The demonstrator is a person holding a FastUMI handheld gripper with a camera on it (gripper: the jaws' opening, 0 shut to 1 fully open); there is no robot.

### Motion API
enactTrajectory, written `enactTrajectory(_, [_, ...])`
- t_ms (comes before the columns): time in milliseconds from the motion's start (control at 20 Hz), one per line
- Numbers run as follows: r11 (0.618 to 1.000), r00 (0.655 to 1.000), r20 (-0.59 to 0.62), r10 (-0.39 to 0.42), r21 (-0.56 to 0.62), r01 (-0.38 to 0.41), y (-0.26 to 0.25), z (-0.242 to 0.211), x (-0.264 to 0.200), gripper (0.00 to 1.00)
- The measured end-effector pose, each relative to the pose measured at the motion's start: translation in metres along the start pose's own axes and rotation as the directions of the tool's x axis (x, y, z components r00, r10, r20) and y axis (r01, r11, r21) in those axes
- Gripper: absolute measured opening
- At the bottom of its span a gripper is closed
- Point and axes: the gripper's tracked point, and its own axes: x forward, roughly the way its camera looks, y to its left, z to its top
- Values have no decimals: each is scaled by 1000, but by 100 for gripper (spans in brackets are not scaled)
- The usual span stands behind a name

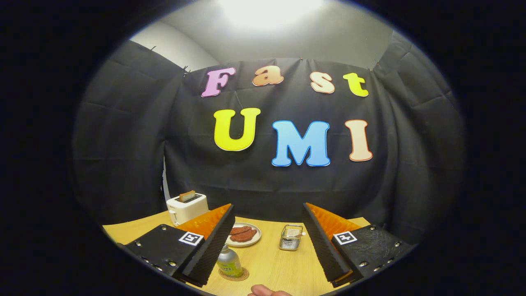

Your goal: Take the bottle from table, then pour the juice into the cup, finally place the bottle on the coaster

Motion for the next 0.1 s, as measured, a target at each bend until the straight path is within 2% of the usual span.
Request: enactTrajectory(100, [999, 999, 24, -29, -15, 29, -20, 15, -6, 99])
